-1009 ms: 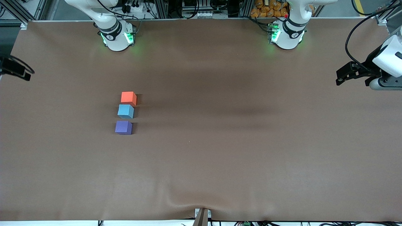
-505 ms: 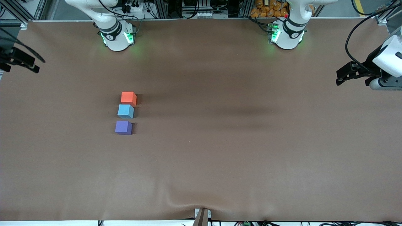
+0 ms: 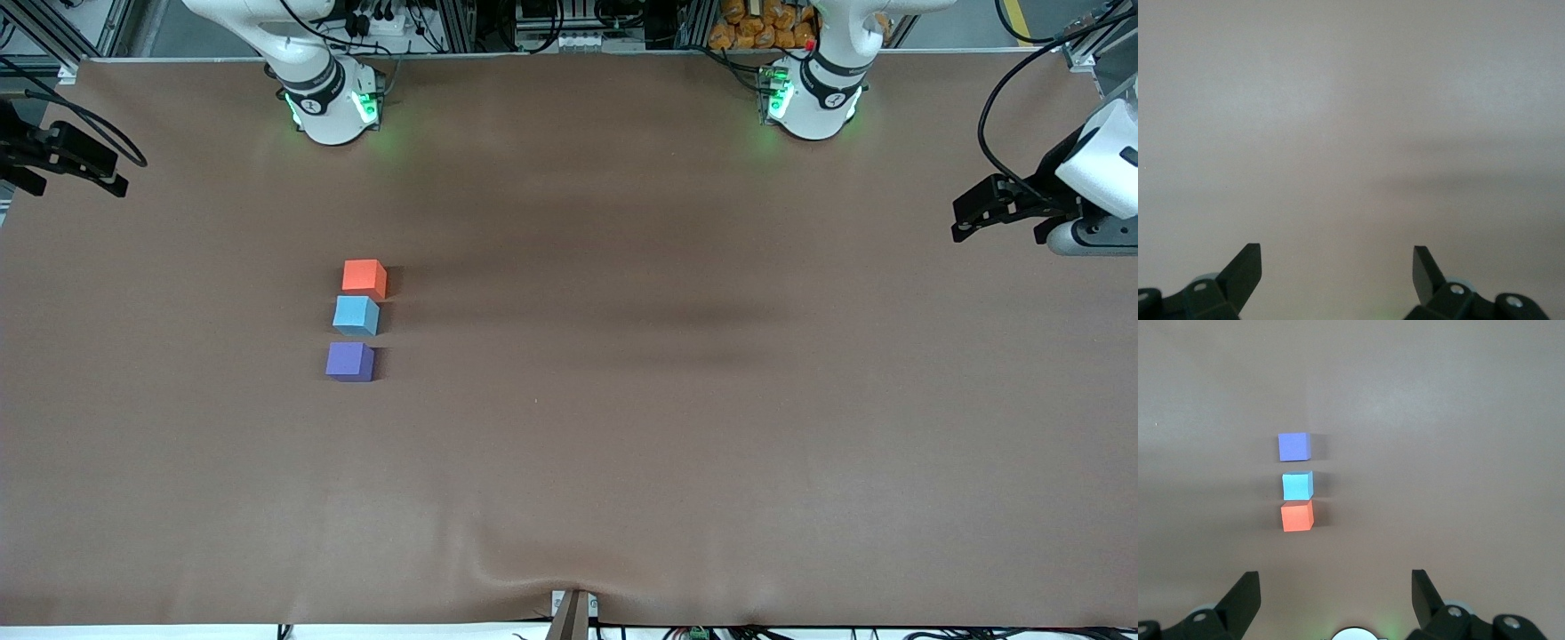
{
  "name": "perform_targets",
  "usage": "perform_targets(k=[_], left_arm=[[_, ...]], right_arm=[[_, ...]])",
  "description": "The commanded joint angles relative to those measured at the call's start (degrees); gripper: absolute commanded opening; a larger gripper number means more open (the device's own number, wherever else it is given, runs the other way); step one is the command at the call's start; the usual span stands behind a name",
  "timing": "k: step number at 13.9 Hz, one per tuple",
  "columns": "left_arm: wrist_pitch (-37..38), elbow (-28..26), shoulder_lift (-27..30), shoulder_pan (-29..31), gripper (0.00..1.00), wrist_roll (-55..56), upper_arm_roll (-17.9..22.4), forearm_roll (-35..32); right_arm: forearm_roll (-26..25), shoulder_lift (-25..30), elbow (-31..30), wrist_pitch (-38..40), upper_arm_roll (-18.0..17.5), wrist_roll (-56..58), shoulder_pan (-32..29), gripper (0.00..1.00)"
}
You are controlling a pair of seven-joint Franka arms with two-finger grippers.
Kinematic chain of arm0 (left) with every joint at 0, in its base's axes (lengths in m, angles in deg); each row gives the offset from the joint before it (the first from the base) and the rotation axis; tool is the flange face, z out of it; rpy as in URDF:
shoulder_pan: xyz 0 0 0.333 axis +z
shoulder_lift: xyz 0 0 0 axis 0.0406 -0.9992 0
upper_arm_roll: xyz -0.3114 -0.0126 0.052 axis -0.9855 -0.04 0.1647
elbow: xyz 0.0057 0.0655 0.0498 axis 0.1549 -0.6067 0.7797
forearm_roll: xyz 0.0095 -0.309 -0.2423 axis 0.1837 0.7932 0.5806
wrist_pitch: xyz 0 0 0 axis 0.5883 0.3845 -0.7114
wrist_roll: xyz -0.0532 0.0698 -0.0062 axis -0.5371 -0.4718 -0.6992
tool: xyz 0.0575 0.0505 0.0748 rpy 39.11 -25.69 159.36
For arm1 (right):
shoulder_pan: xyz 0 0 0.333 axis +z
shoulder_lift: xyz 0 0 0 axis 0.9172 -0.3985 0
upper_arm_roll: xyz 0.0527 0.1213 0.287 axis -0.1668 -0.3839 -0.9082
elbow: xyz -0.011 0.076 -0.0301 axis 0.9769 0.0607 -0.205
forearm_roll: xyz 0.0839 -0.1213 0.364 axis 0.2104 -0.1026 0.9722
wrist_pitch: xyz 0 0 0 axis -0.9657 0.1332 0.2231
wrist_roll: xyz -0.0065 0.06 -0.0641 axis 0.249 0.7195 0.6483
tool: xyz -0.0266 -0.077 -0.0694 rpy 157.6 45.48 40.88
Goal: Place blue block between orange and purple blocks
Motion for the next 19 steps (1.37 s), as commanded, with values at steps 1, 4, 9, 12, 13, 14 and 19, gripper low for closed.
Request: perform_targets(k=[1,4,9,12,13,14,19], left_arm=[[0.16,0.49,0.2,0.48,1.0,0.2,-0.3,0.5],[0.07,0.4,0.2,0.48,1.0,0.29,-0.3,0.59],[0.33,0.32,0.38,0.48,1.0,-2.07,-0.3,0.41],[1.12,0.32,0.47,0.48,1.0,-4.1,-0.3,0.32],[1.39,0.32,0.47,0.39,1.0,-4.19,-0.39,0.41],[1.56,0.32,0.47,0.39,1.0,-4.19,-0.39,0.41],[1.57,0.4,0.47,0.48,1.0,-4.19,-0.3,0.59]], right_arm=[[-2.04,1.46,-1.67,-0.74,0.14,0.84,0.62,1.0],[-3.1,1.46,-1.58,-0.56,0.05,0.93,1.05,1.0],[-3.19,1.29,-1.23,-0.65,0.05,0.84,1.67,1.0],[-3.19,1.28,-1.23,-0.56,0.14,0.84,1.76,1.0],[-3.19,1.28,-1.15,-0.56,0.14,0.93,1.76,1.0],[-3.19,1.28,-1.15,-0.56,0.05,0.84,1.76,1.0],[-2.92,1.28,-1.15,-0.91,0.14,0.84,1.67,1.0]])
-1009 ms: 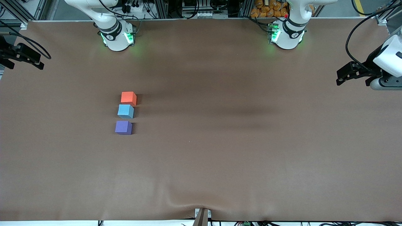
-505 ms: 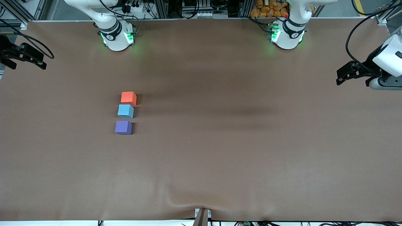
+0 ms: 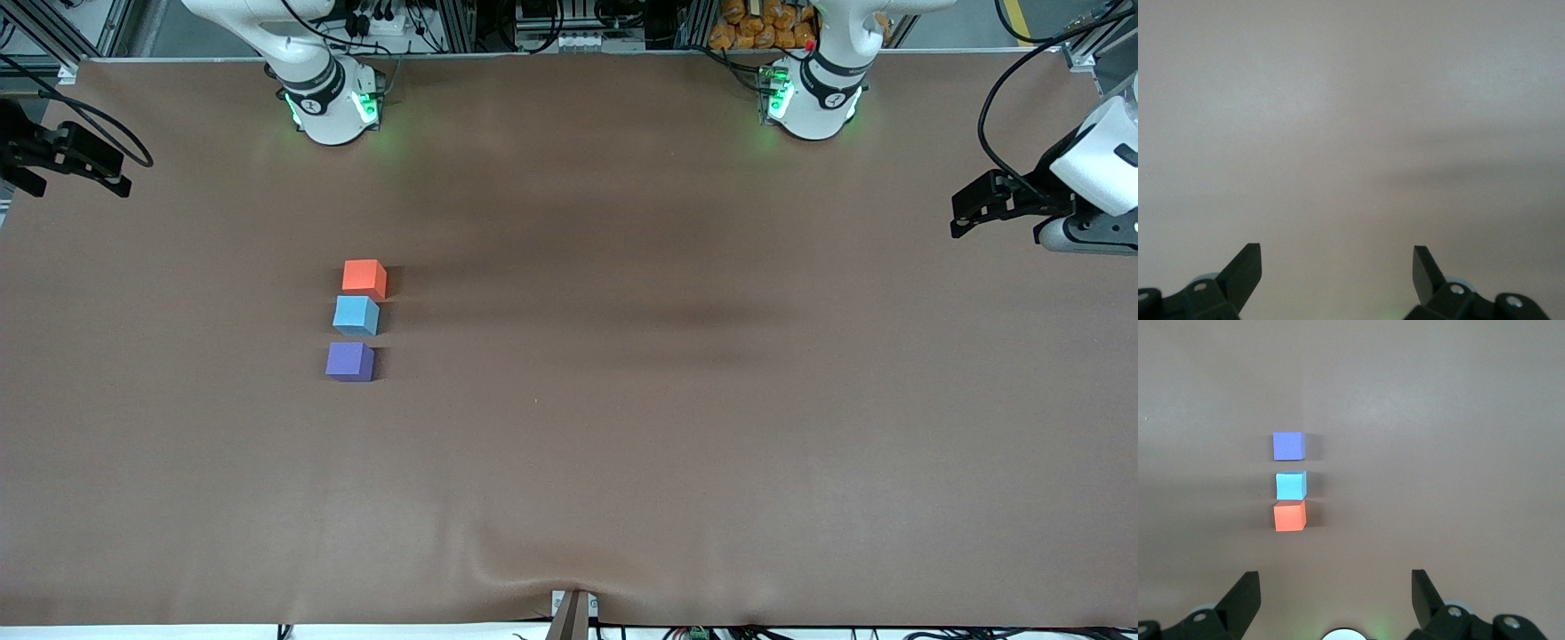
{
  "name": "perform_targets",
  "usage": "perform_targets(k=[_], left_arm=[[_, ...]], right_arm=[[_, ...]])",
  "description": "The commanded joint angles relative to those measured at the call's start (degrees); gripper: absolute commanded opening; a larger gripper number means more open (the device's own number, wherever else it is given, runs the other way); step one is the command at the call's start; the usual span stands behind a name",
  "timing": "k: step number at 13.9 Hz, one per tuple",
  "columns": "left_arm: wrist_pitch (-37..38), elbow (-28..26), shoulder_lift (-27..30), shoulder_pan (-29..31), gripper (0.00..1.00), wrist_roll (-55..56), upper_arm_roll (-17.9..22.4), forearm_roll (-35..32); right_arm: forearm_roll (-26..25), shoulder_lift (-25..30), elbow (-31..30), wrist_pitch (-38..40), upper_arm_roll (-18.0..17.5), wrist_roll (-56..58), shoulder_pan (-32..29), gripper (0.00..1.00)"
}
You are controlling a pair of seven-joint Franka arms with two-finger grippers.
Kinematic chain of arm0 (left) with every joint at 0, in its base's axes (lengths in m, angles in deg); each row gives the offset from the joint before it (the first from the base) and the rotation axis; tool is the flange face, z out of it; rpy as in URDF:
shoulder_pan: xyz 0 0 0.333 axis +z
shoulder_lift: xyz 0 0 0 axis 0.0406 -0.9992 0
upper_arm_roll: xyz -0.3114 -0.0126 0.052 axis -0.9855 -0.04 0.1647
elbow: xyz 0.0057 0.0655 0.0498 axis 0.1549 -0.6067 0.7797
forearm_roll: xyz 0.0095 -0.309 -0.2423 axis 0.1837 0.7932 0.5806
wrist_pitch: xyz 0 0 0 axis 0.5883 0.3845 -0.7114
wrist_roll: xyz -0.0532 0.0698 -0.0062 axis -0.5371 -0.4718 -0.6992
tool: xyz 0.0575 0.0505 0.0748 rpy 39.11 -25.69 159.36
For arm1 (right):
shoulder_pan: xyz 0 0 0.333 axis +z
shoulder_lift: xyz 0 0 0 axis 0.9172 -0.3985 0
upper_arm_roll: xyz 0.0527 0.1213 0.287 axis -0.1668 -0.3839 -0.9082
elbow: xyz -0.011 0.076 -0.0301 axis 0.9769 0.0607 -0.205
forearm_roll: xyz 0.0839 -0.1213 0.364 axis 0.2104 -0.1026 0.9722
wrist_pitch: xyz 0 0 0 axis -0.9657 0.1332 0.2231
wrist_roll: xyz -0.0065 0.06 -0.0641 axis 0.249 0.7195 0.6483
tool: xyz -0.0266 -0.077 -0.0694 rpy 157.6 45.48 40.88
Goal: Place blue block between orange and purple blocks
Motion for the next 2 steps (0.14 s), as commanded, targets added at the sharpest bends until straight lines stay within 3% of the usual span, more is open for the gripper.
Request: perform_targets(k=[1,2], left_arm=[[0.91,0.36,0.47,0.5,1.0,-1.15,-0.26,0.67],[0.91,0.45,0.47,0.5,1.0,-1.15,-0.26,0.76]], right_arm=[[-0.86,1.2,-1.13,-0.88,0.2,0.35,0.41,1.0],[-0.51,1.2,-1.13,-0.97,0.2,0.35,0.41,1.0]])
